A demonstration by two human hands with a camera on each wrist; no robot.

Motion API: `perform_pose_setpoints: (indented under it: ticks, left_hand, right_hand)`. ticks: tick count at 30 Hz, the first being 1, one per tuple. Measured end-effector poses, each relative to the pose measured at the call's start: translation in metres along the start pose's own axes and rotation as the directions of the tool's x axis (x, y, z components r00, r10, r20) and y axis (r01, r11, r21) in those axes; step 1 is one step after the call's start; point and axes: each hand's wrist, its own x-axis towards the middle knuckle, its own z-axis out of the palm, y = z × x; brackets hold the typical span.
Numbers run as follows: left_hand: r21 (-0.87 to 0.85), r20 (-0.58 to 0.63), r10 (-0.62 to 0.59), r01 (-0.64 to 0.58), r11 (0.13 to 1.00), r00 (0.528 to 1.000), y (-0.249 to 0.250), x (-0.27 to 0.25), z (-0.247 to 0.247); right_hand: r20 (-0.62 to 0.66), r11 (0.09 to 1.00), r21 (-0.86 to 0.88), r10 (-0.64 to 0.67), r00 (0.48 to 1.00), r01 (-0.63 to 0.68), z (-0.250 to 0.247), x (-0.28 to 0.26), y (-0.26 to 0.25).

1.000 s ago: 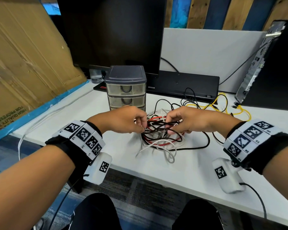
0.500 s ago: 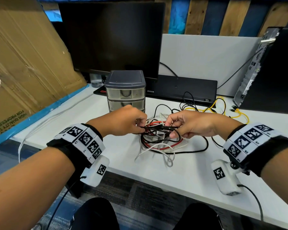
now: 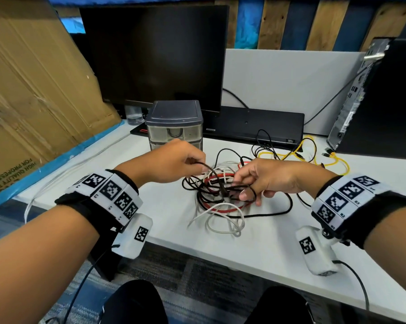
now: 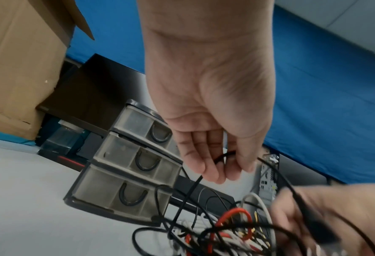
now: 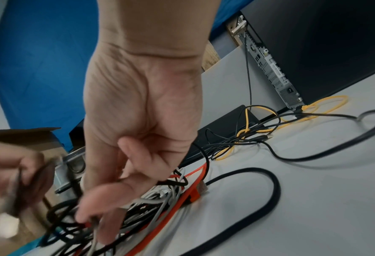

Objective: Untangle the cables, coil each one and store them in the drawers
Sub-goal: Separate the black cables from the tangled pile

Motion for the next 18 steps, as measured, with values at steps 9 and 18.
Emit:
perform_pose_setpoints:
  ticks: [9, 18]
  left_hand:
    - [-0.258, -0.386, -0.274, 0.182, 0.949, 0.881, -0.006, 0.004, -0.015]
    - [-0.414, -0.501, -0.294, 0.073, 0.907, 0.814, 0.001, 0.003, -0.016]
  right_hand:
    - [-0.033, 0.972, -0.231, 0.03, 0.999, -0.036, -0.015, -0.009, -0.02]
    - [-0.552, 0.955, -0.285, -0.239, 0.799, 0.089, -0.042, 0.012, -0.049]
